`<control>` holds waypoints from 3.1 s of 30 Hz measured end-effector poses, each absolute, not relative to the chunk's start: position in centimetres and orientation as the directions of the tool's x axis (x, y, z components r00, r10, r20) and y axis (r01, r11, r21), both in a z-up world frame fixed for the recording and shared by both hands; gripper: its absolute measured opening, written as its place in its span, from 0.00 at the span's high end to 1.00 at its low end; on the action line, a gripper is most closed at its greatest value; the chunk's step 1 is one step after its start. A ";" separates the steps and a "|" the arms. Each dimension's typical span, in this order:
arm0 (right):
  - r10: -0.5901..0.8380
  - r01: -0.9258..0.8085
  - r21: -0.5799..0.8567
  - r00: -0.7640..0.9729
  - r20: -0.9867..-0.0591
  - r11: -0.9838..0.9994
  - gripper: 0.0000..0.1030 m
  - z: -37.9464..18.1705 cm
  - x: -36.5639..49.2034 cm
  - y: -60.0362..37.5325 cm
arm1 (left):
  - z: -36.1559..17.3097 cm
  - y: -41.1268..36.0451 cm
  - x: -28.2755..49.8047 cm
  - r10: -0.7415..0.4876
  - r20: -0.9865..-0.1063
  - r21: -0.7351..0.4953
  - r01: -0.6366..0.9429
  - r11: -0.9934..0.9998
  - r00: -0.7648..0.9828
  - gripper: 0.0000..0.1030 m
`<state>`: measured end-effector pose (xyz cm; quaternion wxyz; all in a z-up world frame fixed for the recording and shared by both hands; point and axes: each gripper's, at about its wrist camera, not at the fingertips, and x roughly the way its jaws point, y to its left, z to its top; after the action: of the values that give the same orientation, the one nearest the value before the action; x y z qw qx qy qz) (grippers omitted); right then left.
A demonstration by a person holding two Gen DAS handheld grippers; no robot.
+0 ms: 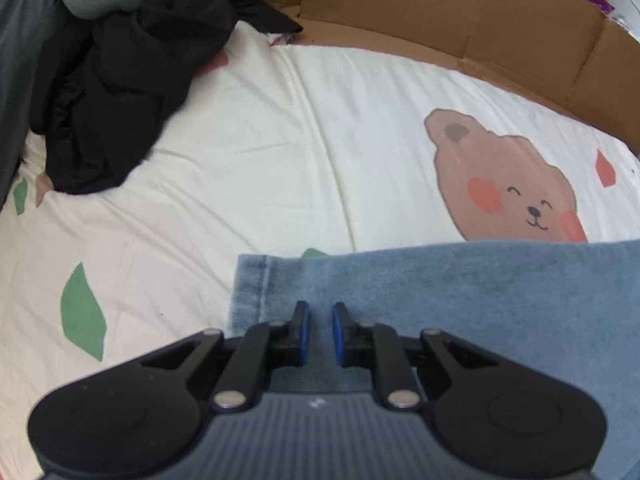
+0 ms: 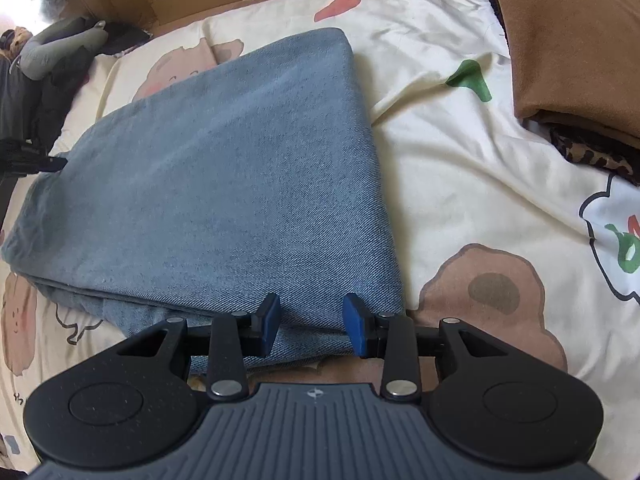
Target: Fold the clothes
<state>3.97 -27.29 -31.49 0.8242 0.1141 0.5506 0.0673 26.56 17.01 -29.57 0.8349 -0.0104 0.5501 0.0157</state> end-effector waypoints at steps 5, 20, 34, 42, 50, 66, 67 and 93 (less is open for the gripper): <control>0.230 0.028 0.261 0.394 -0.890 0.965 0.60 -30.6 4.3 -27.5 | -26.2 17.7 27.1 -0.030 -0.905 -0.060 -0.058 0.996 0.424 0.90; 0.215 0.028 0.246 0.396 -0.893 0.969 0.60 -30.6 3.5 -28.0 | -29.0 18.2 23.7 0.019 -0.930 0.015 -0.014 1.000 0.368 0.97; 0.193 0.040 0.228 0.404 -0.894 0.973 0.60 -30.5 2.7 -28.8 | -27.2 18.6 25.1 0.007 -0.924 0.013 0.015 1.000 0.382 0.94; 0.170 0.094 0.219 0.369 -0.914 0.971 0.60 -31.5 2.6 -30.5 | -29.3 18.1 25.7 0.042 -0.926 0.029 -0.041 0.999 0.376 0.98; 0.215 0.152 0.303 0.425 -0.879 0.941 0.60 -29.6 2.1 -32.0 | -25.0 17.8 24.4 0.046 -0.912 0.050 -0.001 0.999 0.408 0.93; 0.375 0.320 0.584 0.523 -0.766 0.746 0.59 -29.9 2.6 -34.1 | -13.5 19.4 24.2 0.107 -0.866 0.101 -0.038 0.994 0.488 0.43; 0.374 0.325 0.582 0.518 -0.769 0.746 0.59 -30.5 2.6 -34.1 | -14.0 19.2 23.8 0.104 -0.868 0.099 -0.036 0.994 0.486 0.43; 0.498 0.379 0.690 0.491 -0.715 0.617 0.54 -35.8 2.7 -36.4 | -22.3 12.7 17.3 0.010 -0.933 0.002 -0.022 1.000 0.359 0.44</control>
<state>2.74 -36.41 -35.81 0.7452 0.4361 0.5030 0.0398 17.25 12.69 -22.30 0.8242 -0.0054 0.5661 0.0098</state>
